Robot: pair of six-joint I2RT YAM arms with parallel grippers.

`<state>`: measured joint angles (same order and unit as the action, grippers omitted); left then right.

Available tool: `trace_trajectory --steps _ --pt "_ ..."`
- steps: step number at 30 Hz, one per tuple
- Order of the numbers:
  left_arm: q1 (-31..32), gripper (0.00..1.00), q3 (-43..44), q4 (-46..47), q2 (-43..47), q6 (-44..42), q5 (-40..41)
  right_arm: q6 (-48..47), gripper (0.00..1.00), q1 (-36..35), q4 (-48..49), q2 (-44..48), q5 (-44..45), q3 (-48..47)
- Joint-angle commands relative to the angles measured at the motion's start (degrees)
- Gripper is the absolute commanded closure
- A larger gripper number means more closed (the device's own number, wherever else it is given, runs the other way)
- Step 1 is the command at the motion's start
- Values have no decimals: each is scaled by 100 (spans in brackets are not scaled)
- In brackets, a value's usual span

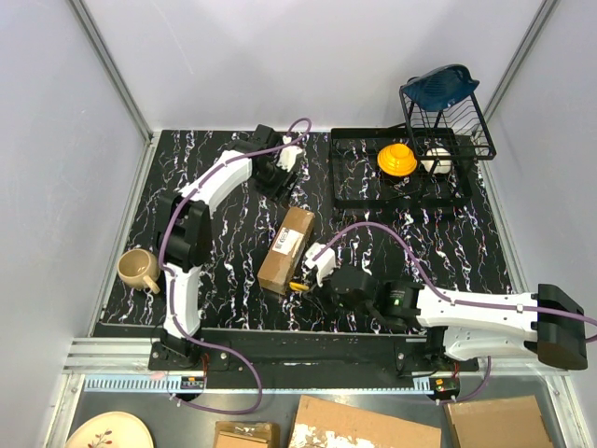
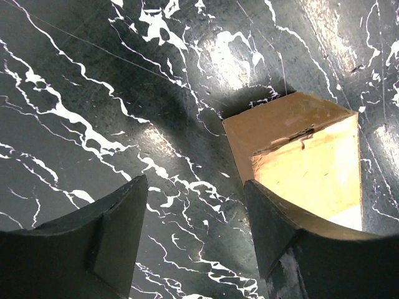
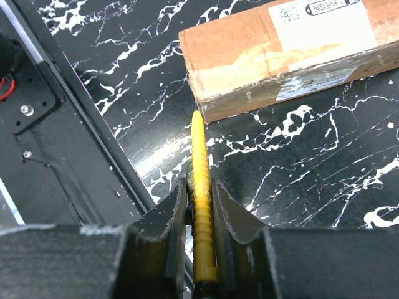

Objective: Unpack the express box
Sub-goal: Cut the express box at the center of the board, then adjust the express box at the center of the board.

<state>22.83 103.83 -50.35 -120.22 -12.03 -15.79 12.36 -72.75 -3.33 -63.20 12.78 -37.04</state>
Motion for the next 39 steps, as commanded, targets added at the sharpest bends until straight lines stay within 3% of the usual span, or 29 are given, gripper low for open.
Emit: trace_trajectory --steps 1,4,10,17,24,34,39 --pt "2 34 102 86 324 87 173 -462 100 -134 -106 -34 93 -58" --pt "11 34 365 78 210 175 164 -953 100 -440 -123 -236 409 -198" --pt "72 29 709 86 78 298 243 -2070 100 -1179 -63 -1106 2024 -743" --pt "283 29 893 139 -132 395 533 -2606 100 -1584 219 -1572 2475 -1068" --pt "371 31 964 183 -300 553 630 -3837 100 -1882 1061 -2336 3002 -1358" --pt "371 32 -168 341 394 474 551 -3996 100 -1953 1107 -2566 3363 -1456" --pt "354 30 -662 342 1009 351 498 -3312 100 -2006 477 -2285 3547 -1517"
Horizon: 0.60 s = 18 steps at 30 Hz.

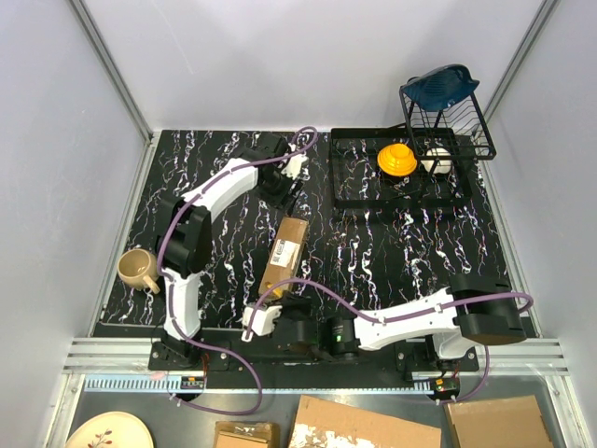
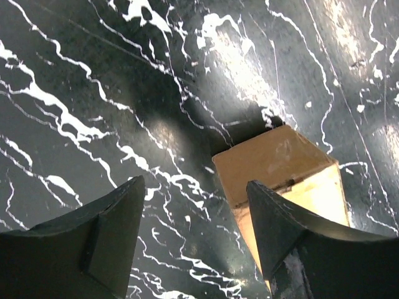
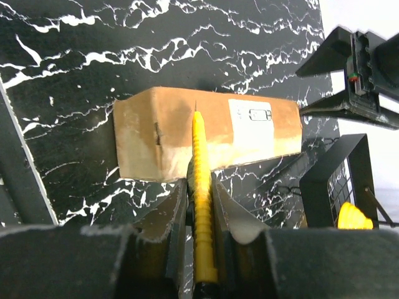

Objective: Unpack the express box
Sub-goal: Adjust the express box at the center of the board.

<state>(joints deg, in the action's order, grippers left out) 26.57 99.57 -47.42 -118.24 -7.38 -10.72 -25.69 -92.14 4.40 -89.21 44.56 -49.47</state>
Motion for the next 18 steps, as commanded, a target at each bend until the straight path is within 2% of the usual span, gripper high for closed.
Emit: trace_trajectory --steps 1,4,5,6,9,11,12,14,16,18 --pt "-29 29 -375 40 915 -150 8 765 100 -67 -413 430 413 -273" --pt "-178 24 -465 -153 1241 -246 -18 1933 100 55 -1168 1018 309 -107" --pt "-291 22 -456 -293 1363 -299 -61 2720 100 134 -1405 1185 239 -80" --pt "-345 21 -447 -381 1425 -299 -175 3093 100 317 -1755 1526 160 -54" --pt "-512 18 -403 -602 1698 -387 -430 4350 100 879 -2135 2292 -578 130" --pt "-547 17 -456 -637 1934 -544 -605 5131 100 1336 -2259 2801 -1420 340" --pt "-547 17 -517 -637 2005 -624 -720 5397 100 1582 -2434 2934 -1919 403" --pt "-547 17 -614 -637 2181 -800 -1027 6011 100 2224 -2575 3224 -2274 579" --pt "-547 17 -693 -698 2252 -905 -1134 6355 100 2855 -2585 3252 -2802 684" --pt "-539 18 -597 -1084 2174 -915 -1116 6436 100 3200 -2471 3103 -3126 728"
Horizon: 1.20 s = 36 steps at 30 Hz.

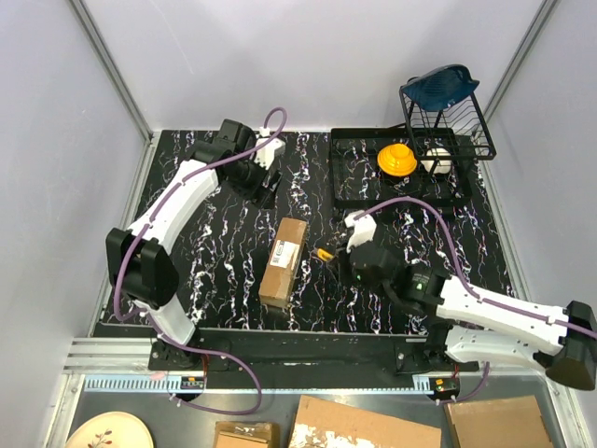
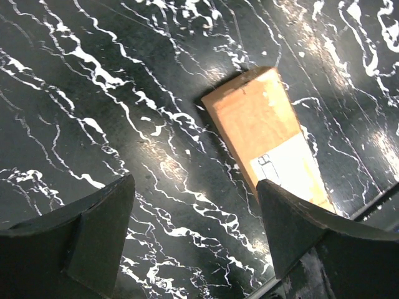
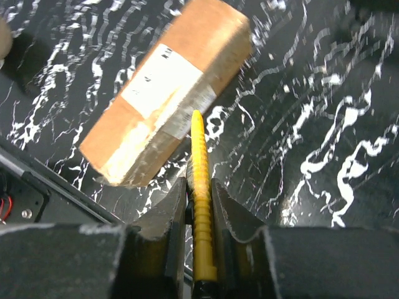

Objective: Unpack the express box
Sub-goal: Adjust the express box at the center of the board.

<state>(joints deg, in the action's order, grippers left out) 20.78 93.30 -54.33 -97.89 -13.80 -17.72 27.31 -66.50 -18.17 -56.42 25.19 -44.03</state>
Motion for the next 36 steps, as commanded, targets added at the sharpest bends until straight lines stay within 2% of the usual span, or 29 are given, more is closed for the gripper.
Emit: trace_trajectory --steps 1,5,11,16,19,20,26,29,32,36 --pt "41 18 66 -673 121 -281 -365 1171 100 925 -135 -359 -1331 219" --pt "84 17 -205 -747 103 -79 -329 1189 100 1499 987 -729 -2166 526" --pt "216 19 -909 -79 103 88 -338 1347 100 2227 2220 -958 -3274 940" --pt "356 25 -936 211 -11 150 -487 1111 100 2510 2371 -783 -3626 1081" --pt "707 28 -936 326 6 10 -94 830 100 2537 2240 -922 -3469 906" --pt "787 29 -962 317 -11 -17 -5 750 100 2545 2135 -975 -3164 853" --pt "955 31 -1321 396 -257 352 -109 -41 100 2607 1923 -1801 -1564 89" --pt "955 31 -1524 659 -266 396 -232 -191 100 2668 1923 -2127 -1159 -228" --pt "955 27 -1359 800 -441 405 -320 -235 100 2695 1897 -1987 -1095 -282" --pt "955 23 -1016 871 -916 37 -539 -287 100 2686 1642 -1199 -1305 -10"
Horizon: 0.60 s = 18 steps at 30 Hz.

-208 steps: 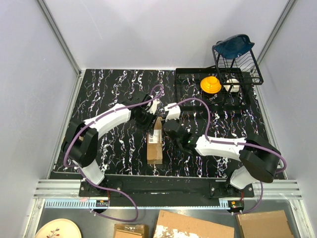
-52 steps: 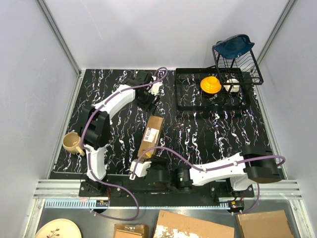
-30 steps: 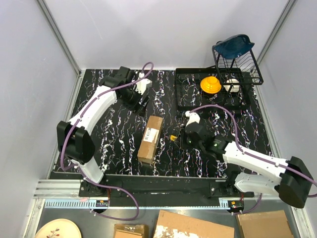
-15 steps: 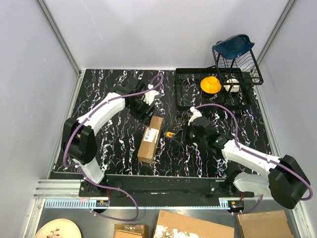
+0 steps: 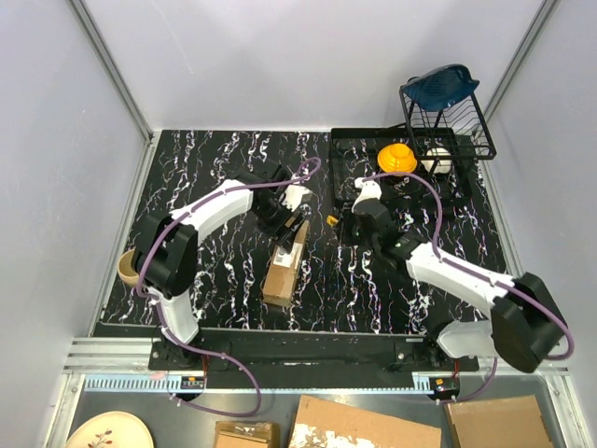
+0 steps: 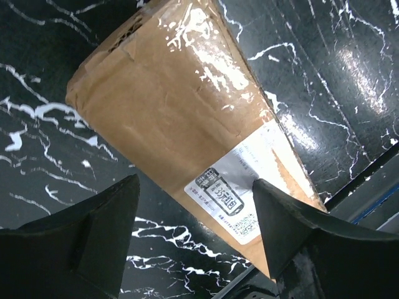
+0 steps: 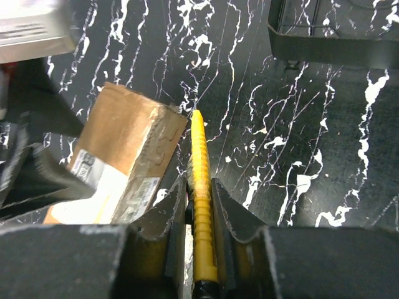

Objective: Unpack the express box
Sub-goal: Adjust the express box at the center of the board.

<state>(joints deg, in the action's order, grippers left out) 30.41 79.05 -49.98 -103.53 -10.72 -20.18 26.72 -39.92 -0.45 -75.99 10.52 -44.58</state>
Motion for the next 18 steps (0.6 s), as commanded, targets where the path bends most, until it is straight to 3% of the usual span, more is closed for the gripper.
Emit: trace_trajectory --steps 1,8,15,18 --pt "-9 23 610 410 -448 -360 -467 -237 100 28 -288 909 56 89" --pt "0 30 1525 -416 -1213 -1625 -1426 -597 100 28 -1176 2025 -1435 256" --pt "8 46 1746 -1356 -1214 -3355 -1795 -1450 100 28 -1985 2404 -1483 -367" --pt "26 52 1553 -1655 -977 -4103 -1901 -1643 100 28 -1985 2343 -1921 -429"
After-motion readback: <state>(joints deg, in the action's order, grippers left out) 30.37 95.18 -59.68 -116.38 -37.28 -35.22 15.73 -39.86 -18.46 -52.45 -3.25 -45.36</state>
